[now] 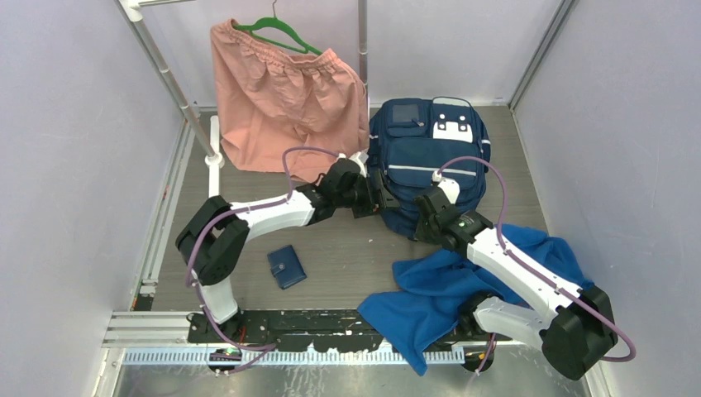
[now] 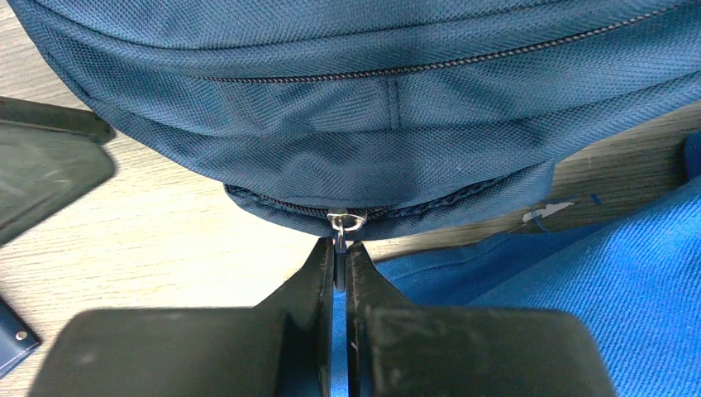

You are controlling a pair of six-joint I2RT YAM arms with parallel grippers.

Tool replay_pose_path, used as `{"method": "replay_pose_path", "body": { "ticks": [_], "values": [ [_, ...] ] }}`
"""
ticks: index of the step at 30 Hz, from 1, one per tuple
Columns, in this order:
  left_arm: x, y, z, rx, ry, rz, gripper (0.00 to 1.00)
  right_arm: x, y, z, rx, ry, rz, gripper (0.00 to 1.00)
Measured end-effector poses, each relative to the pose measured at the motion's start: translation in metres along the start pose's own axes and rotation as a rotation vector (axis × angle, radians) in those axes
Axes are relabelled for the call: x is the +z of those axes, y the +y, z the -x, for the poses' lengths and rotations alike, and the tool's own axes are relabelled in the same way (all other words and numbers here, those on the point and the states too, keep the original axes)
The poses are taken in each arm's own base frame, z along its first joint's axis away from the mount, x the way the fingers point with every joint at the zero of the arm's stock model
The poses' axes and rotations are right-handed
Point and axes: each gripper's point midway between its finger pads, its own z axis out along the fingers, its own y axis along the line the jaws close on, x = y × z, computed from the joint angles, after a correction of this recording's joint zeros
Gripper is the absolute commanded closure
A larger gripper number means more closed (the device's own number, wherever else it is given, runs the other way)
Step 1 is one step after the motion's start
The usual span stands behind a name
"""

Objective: Pack the student bag
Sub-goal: Zip the student bag at the center of the board.

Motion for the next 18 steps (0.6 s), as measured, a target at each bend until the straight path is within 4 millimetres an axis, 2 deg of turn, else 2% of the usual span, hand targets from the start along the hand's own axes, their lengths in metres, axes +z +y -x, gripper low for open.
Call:
{"method": "replay_pose_path", "body": {
  "ticks": [5,8,11,13,14,18],
  "values": [
    [0.012,0.010,-0.009,-0.026,0.012,0.034,0.34,0.000,0.001,0.000,0.001,0.001,0.004,0.99],
    [0.017,0.007,-0.005,-0.032,0.005,0.031,0.46,0.000,0.001,0.000,0.001,0.001,0.006,0.99],
    [0.019,0.000,0.000,-0.038,-0.007,0.014,0.71,-0.001,0.002,0.001,0.003,-0.003,0.011,0.99],
    [0.020,-0.003,0.003,-0.043,-0.017,0.003,0.97,-0.002,0.002,0.001,0.004,-0.005,0.013,0.99],
    [0.021,-0.004,0.003,-0.051,-0.020,0.000,1.00,-0.002,0.002,0.002,0.004,-0.005,0.016,0.99],
    [0.024,0.001,0.007,-0.056,-0.018,0.003,1.00,-0.003,0.002,0.001,-0.001,-0.002,0.019,0.99]
  ]
}}
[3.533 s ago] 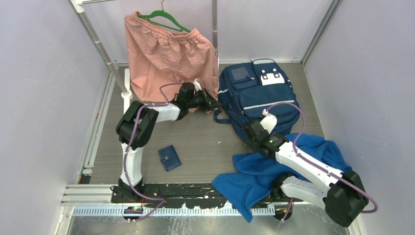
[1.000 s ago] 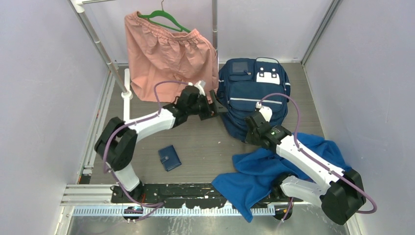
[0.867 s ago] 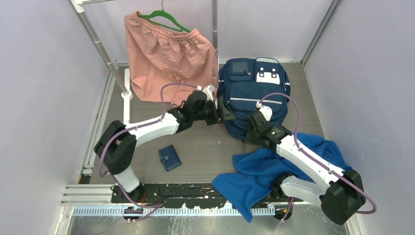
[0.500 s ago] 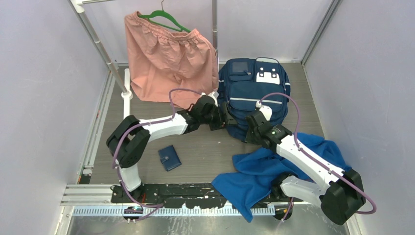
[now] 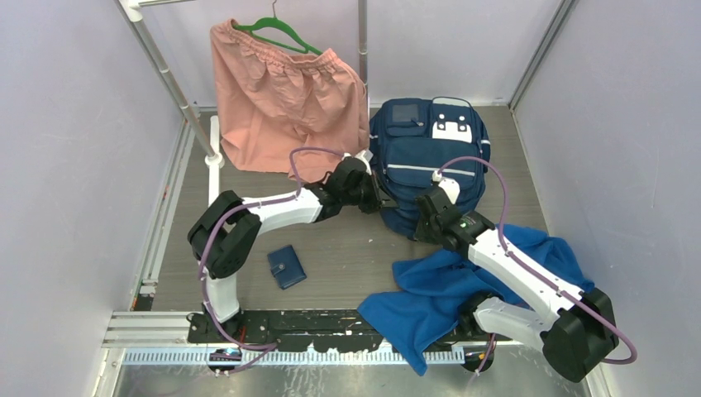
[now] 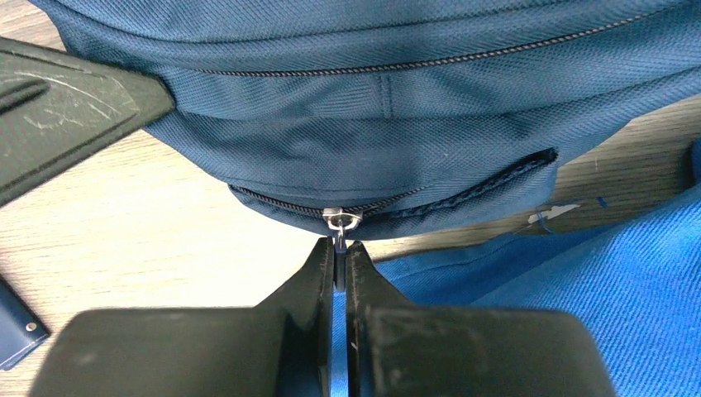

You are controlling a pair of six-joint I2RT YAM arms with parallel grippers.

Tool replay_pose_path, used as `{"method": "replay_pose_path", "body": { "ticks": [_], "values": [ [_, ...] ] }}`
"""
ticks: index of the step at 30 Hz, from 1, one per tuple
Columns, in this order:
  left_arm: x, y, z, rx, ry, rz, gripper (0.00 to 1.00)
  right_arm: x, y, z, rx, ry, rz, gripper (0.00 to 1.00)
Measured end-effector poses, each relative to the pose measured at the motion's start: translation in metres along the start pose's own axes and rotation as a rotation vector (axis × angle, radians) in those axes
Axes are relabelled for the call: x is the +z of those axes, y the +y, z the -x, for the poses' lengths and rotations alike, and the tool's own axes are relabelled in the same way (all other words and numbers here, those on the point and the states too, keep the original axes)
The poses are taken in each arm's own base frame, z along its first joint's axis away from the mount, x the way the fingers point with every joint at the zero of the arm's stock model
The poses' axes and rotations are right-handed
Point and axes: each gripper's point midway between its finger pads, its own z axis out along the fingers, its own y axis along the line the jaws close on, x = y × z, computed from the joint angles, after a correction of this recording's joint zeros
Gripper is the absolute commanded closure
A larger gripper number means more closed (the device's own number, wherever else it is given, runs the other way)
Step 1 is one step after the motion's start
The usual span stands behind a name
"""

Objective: Pack the student bag
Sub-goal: Zip the student bag at the center of the board.

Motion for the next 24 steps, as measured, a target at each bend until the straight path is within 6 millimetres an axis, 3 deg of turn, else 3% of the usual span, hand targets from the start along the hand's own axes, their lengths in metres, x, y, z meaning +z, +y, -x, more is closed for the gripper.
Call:
{"method": "replay_pose_path", "body": {
  "ticks": [9,18,24],
  "values": [
    [-0.012,0.016,0.023,-0.046,0.020,-0.028,1.00,0.000,0.005,0.005,-0.011,-0.019,0.024,0.99],
    [-0.059,0.061,0.089,-0.067,-0.051,0.020,1.00,-0.004,0.003,0.017,0.012,-0.048,0.043,0.99],
    [-0.068,0.074,0.102,-0.022,-0.048,0.068,1.00,-0.002,-0.014,0.021,0.042,-0.036,-0.011,0.99]
  ]
}}
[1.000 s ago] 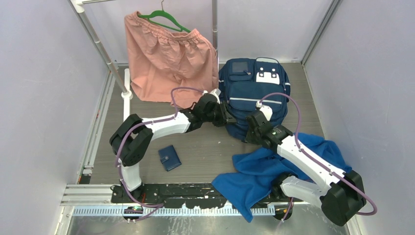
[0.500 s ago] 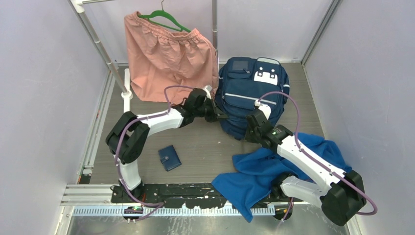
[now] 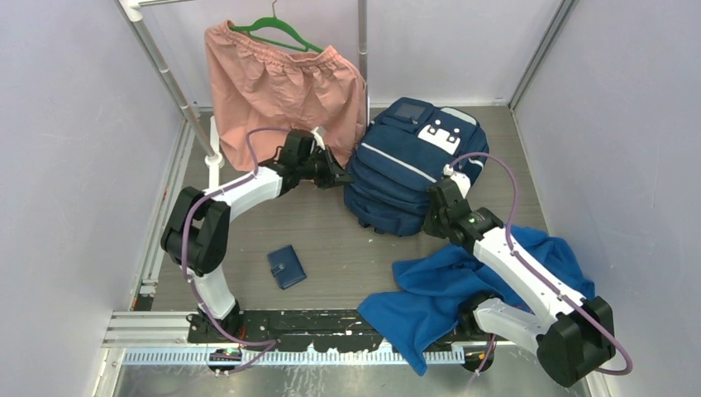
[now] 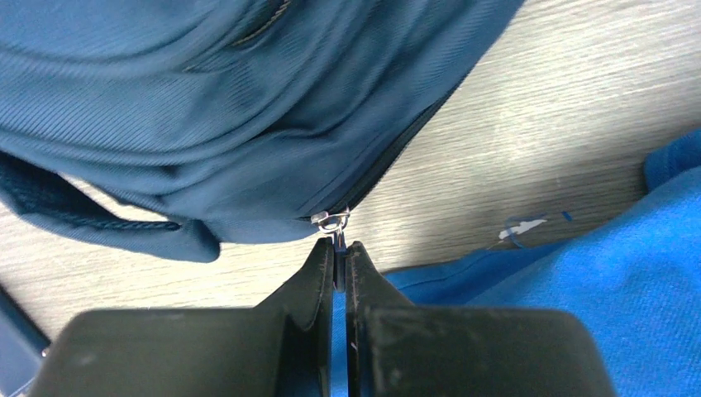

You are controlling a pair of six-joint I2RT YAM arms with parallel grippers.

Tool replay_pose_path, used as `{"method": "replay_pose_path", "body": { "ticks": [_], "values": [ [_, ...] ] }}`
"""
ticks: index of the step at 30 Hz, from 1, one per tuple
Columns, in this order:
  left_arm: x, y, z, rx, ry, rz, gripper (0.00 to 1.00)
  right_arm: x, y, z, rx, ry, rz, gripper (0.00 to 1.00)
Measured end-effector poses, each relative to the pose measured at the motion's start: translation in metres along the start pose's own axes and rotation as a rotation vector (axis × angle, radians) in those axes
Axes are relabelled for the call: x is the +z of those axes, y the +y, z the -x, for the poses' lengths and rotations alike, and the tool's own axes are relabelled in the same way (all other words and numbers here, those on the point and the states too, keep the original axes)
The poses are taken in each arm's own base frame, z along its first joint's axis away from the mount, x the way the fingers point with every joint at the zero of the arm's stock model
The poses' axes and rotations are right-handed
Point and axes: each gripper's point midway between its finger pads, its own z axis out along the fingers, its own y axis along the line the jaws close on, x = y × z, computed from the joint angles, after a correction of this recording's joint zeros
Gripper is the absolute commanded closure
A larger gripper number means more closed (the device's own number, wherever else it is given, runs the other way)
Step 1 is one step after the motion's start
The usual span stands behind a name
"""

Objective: Pack the student bag
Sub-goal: Zip the student bag at the center of the board.

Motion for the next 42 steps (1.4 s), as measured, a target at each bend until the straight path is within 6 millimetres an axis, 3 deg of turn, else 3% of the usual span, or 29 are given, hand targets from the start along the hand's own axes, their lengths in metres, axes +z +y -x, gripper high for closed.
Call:
{"method": "replay_pose_path", "body": {
  "ticks": [3,6,8,10,12,15,18,23,30,35,42],
  "values": [
    [-0.002,0.004,0.001,0.021,0.005,0.012,0.64,0.003,-0.008,0.003,0.029,0.012,-0.026,0.99],
    [-0.009,0.011,0.007,0.045,-0.021,0.053,0.39,0.003,-0.011,0.001,0.033,0.028,-0.024,0.99],
    [-0.020,0.010,0.013,0.071,-0.056,0.081,0.32,0.002,-0.011,0.000,0.030,0.033,-0.014,0.99],
    [-0.036,-0.001,0.017,0.105,-0.102,0.098,0.31,-0.001,-0.009,0.000,0.022,0.031,0.008,0.99],
    [-0.050,-0.026,0.009,0.152,-0.131,0.078,0.31,-0.003,-0.006,0.002,0.015,0.026,0.029,0.99],
    [-0.065,-0.075,-0.023,0.232,-0.122,-0.007,0.31,-0.003,-0.003,0.002,0.005,0.028,0.047,0.99],
    [-0.065,-0.097,-0.059,0.283,-0.064,-0.053,0.32,-0.003,-0.002,0.000,-0.002,0.035,0.055,0.99],
    [-0.047,-0.084,-0.101,0.397,0.050,-0.012,0.35,-0.001,0.000,-0.001,-0.004,0.045,0.060,0.99],
    [-0.028,-0.051,-0.135,0.796,0.207,0.004,0.35,-0.001,0.002,0.000,-0.005,0.045,0.072,0.99],
    [-0.015,-0.063,-0.138,1.003,0.253,-0.091,0.35,-0.001,0.003,0.000,-0.004,0.045,0.073,0.99],
    [0.006,-0.085,-0.145,1.148,0.285,-0.188,0.37,-0.001,0.003,0.000,-0.004,0.044,0.074,0.99]
  ]
}}
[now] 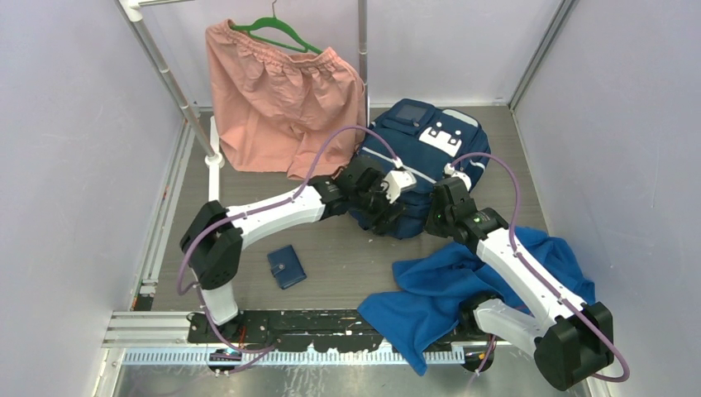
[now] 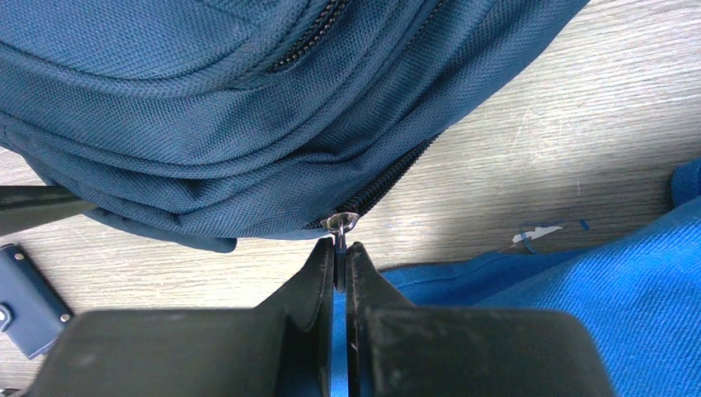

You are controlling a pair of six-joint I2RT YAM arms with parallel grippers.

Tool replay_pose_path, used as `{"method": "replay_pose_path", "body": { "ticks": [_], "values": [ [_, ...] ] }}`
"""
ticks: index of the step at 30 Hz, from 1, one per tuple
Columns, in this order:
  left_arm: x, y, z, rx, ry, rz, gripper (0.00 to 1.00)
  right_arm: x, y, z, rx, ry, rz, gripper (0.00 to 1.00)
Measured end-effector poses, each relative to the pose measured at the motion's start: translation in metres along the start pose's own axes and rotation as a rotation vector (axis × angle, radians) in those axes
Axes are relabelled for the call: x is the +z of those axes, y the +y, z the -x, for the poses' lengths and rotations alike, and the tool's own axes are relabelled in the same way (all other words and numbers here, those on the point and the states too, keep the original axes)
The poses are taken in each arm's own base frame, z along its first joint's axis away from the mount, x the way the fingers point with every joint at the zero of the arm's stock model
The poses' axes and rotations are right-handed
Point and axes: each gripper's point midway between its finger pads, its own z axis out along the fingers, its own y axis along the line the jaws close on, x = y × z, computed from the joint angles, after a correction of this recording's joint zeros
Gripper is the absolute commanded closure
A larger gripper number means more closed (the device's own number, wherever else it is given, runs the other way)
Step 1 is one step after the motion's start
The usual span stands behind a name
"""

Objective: Pack the student bag
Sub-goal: Zip the student bag at the center of the board.

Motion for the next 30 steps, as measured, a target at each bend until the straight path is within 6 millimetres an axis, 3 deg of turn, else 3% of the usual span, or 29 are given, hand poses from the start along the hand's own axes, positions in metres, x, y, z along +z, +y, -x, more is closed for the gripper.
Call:
{"method": "replay_pose_path", "body": {
  "ticks": [8,20,21,25,28,30],
  "values": [
    [0.019,-0.007,-0.024,0.023,0.087,-0.050,0.39,0.000,0.000,0.000,0.000,0.000,-0.001,0.99],
    [0.032,0.005,-0.033,0.031,0.130,-0.004,0.40,0.000,0.000,0.000,0.003,0.002,-0.002,0.99],
    [0.032,0.007,-0.033,0.032,0.132,0.007,0.55,0.000,0.000,0.000,0.003,0.001,-0.003,0.99],
    [0.033,0.013,-0.033,0.040,0.138,0.038,0.70,0.000,0.000,0.000,0.004,0.000,-0.002,0.99],
    [0.034,0.015,-0.036,0.040,0.146,0.041,0.98,-0.001,0.000,0.000,0.007,-0.001,-0.002,0.99],
    [0.036,0.018,-0.039,0.030,0.155,0.043,1.00,-0.001,-0.001,0.000,0.007,-0.003,-0.004,0.99]
  ]
}}
